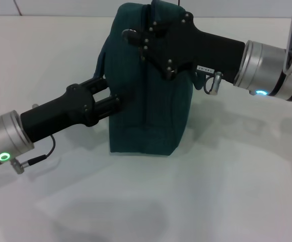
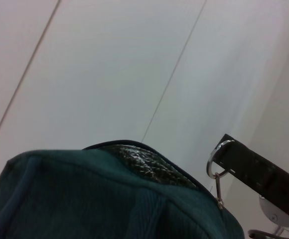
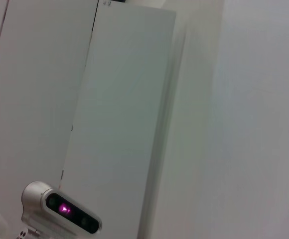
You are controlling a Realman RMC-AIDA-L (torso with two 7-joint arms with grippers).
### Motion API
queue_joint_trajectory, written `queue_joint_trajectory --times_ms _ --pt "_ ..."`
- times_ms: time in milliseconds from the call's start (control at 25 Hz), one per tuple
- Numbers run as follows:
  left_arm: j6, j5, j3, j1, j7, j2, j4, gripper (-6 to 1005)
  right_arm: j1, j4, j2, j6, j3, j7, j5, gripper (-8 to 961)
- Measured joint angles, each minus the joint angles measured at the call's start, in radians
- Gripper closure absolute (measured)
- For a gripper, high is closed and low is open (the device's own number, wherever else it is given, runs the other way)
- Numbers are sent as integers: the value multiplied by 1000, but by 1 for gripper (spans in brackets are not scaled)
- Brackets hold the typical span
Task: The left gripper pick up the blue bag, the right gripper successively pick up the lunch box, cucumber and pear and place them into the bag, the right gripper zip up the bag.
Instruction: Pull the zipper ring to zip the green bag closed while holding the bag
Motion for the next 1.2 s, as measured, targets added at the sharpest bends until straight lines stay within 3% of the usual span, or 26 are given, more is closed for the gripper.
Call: queue_joint_trajectory --times_ms 80,840,1200 --pt "0 -1 0 -4 21 -1 -1 251 0 0 0 0 0 0 0 936" --pt "5 8 2 -10 55 3 0 830 -11 0 -1 -8 13 1 39 935" --pt "29 36 44 -15 56 7 10 917 -13 8 -6 -18 14 11 97 935"
